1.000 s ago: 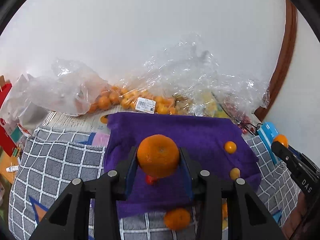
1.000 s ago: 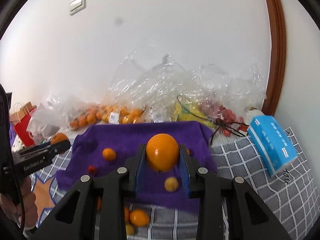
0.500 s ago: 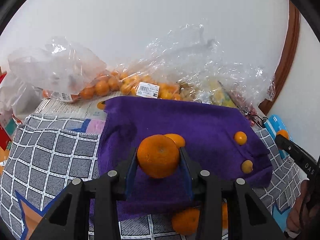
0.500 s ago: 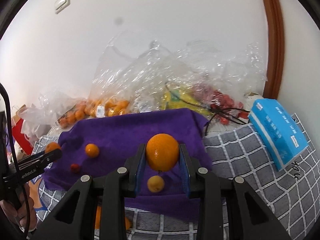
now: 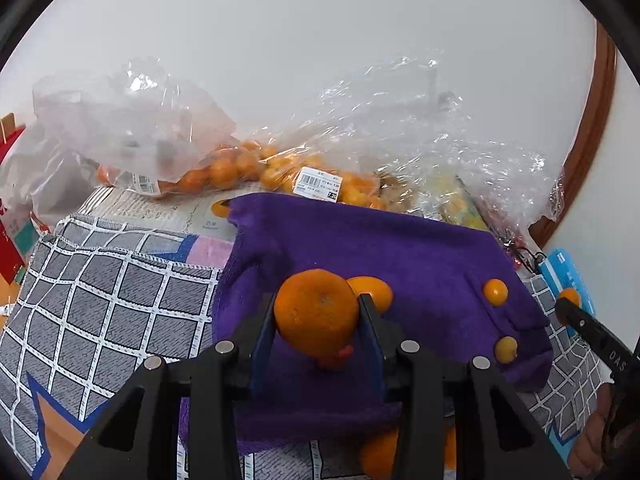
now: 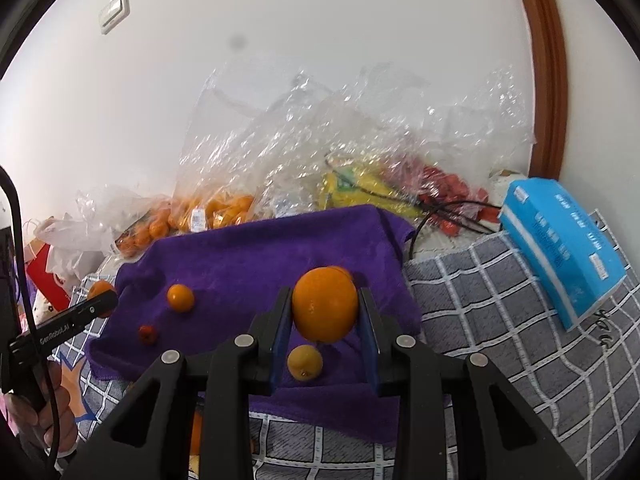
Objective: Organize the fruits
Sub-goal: 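Lift both held oranges up over the purple towel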
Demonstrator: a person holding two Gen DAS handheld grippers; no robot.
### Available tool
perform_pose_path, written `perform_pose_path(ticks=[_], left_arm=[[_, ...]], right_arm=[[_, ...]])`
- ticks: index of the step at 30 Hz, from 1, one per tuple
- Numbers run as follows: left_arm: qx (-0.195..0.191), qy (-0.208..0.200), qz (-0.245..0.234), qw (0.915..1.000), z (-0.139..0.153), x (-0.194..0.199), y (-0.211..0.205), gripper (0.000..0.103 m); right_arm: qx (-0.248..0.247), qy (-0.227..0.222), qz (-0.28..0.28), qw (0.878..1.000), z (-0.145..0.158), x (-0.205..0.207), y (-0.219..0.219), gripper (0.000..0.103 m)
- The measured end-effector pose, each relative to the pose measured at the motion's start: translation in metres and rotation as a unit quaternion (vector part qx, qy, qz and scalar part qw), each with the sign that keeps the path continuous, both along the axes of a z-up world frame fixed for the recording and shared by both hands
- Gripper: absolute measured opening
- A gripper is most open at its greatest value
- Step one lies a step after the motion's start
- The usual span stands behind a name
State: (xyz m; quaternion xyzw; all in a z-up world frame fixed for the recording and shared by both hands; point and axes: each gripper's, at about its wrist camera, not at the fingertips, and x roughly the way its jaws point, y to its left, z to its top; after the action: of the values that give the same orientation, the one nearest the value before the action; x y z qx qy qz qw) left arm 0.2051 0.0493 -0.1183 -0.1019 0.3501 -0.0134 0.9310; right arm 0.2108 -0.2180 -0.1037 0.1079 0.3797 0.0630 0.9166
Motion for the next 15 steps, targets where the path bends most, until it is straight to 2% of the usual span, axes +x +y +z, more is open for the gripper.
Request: perform_pose_path(ticks=[7,15], left_arm=[[-0.007,0.011,-0.001,0.9999,-0.005,0.003,0.001,0.038],[0.002,0.022,-0.012,0.9997,-0.009,0.005,-0.006,0.039]], right_arm=[[-0.016,0.037,0.017,0.999,-0.018,0.007,0.015,0.032],[-0.015,0.056,0.017,0.998,-0.027,0.011,0.013,0.032]])
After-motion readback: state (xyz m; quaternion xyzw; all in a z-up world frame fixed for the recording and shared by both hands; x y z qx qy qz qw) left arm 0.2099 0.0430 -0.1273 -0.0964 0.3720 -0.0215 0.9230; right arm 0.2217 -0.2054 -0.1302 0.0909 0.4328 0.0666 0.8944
